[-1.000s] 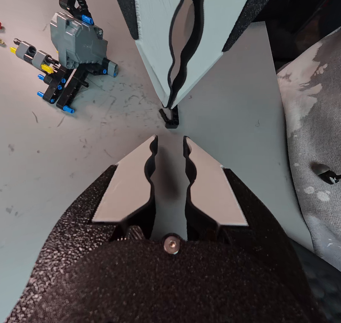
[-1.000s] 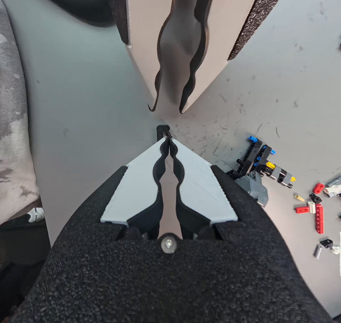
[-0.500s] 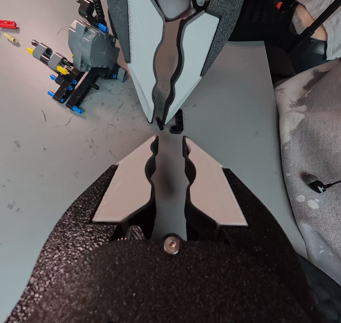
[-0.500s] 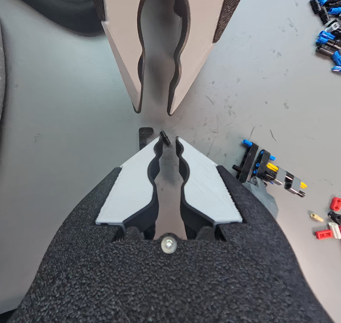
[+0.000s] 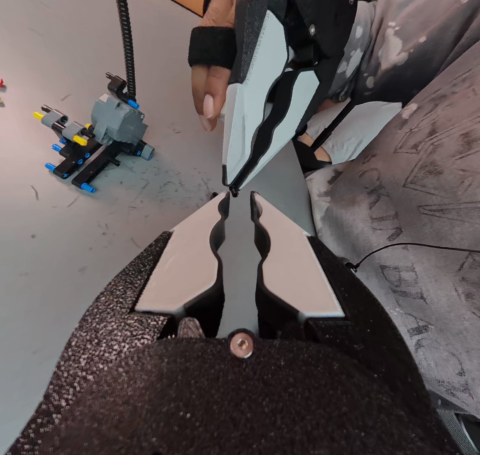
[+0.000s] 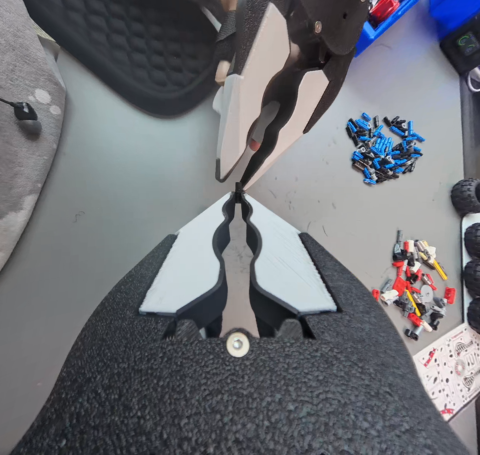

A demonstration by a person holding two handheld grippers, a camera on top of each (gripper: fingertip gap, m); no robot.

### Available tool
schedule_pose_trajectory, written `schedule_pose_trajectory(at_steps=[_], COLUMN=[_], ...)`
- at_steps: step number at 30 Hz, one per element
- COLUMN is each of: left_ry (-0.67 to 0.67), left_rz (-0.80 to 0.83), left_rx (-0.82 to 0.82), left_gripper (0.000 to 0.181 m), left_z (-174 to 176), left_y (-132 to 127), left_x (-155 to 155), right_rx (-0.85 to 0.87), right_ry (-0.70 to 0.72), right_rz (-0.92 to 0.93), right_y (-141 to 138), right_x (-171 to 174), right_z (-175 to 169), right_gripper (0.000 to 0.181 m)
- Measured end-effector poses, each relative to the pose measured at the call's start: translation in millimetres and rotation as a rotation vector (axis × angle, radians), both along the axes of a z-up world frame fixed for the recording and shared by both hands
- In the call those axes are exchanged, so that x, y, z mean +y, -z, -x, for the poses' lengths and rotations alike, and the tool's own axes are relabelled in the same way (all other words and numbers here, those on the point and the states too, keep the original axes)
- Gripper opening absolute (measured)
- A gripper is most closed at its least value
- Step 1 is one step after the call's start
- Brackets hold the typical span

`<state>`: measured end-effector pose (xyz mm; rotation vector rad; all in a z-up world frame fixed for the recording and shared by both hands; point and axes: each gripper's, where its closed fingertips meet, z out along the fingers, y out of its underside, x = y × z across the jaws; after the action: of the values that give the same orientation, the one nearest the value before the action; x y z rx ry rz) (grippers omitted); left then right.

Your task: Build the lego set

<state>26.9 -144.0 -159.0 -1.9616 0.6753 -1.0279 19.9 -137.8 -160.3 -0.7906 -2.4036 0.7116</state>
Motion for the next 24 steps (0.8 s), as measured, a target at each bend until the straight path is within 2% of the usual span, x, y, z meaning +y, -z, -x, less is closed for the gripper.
schedule_pose_trajectory(at_steps=[1, 9, 15, 24], left_ry=[0.004, 0.006, 0.148, 0.241], left_rz=[0.004, 0.035, -0.002, 0.007], left_rx=[-0.028, -0.133, -0.448, -0.560], left_gripper=[0.015, 0.004, 0.003, 0.003], left_z=[-0.4, 2.0, -1.6, -7.0], left_y=[-3.9, -17.0, -63.4, -78.5], left_x=[-0.6, -2.6, -21.8, -34.7], right_rx=[0.008, 0.085, 0.318, 0.377], right_ry=[-0.005, -0.013, -0.065, -0.133], right_rz=[-0.006, 0.012, 0.217, 0.141], right_y=[-1.6, -18.1, -67.7, -82.3], right_x=[-1.7, -9.9, -30.4, -45.9], right_z=[-0.4, 1.7, -1.1, -5.1], right_gripper=[0.004, 0.004, 0.004, 0.004])
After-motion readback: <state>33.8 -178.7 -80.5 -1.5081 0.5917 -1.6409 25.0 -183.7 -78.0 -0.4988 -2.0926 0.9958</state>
